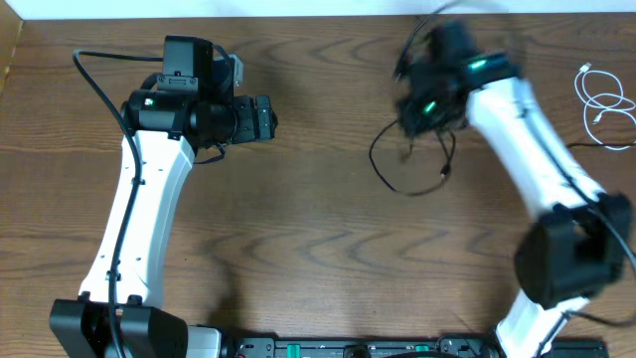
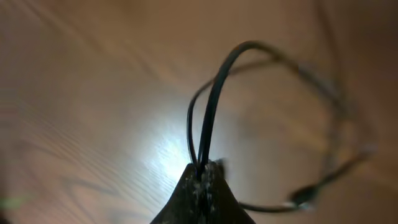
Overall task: Untangle cables
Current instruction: 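Carry the black cable to the top-right corner and release it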
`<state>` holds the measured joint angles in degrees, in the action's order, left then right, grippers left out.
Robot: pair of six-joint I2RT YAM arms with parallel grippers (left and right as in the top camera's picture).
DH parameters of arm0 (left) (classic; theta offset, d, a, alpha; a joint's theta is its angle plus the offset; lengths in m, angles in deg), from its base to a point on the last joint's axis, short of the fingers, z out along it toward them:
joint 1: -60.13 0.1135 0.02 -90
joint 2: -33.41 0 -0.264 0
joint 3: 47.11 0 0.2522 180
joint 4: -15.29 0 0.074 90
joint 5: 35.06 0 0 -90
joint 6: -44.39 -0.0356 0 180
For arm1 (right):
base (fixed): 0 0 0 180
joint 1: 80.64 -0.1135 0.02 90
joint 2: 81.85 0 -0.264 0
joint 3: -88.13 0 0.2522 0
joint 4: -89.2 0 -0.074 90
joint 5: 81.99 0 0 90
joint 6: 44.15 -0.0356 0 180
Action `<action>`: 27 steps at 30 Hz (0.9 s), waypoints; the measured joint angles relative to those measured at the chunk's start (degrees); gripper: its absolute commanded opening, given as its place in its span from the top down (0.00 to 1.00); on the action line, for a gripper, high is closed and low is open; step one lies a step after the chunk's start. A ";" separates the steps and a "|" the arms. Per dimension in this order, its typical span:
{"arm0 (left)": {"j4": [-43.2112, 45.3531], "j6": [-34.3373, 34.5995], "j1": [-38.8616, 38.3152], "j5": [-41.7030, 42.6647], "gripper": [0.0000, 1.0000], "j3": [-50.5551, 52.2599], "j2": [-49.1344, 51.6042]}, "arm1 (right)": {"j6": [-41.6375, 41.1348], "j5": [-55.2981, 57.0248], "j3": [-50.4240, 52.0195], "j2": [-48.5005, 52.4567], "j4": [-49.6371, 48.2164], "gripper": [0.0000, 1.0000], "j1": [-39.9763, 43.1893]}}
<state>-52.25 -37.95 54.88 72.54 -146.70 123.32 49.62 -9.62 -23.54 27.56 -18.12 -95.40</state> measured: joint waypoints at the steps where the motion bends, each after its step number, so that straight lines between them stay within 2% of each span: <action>1: 0.00 0.00 0.00 0.00 0.06 0.00 0.00 | -0.07 -1.60 -2.71 -1.42 0.15 0.99 1.79; 8: 0.00 0.00 0.00 0.02 0.06 0.00 0.00 | -3.85 -5.70 -16.31 -6.71 -2.54 0.99 13.22; 13: -0.02 0.00 0.00 0.02 0.06 0.00 0.00 | -9.51 -5.46 -24.13 -6.88 -8.92 0.99 23.89; 21: -0.02 0.00 0.00 0.02 0.06 0.00 0.04 | -15.69 -5.05 -33.07 -6.82 -20.74 0.99 39.63; 27: 0.00 0.00 0.00 0.00 0.06 0.00 0.11 | -16.79 -4.94 -34.86 -6.84 -21.77 0.99 48.68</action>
<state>-52.25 -37.95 54.88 72.54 -146.70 123.43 32.83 -14.56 -58.40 20.72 -39.89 -46.73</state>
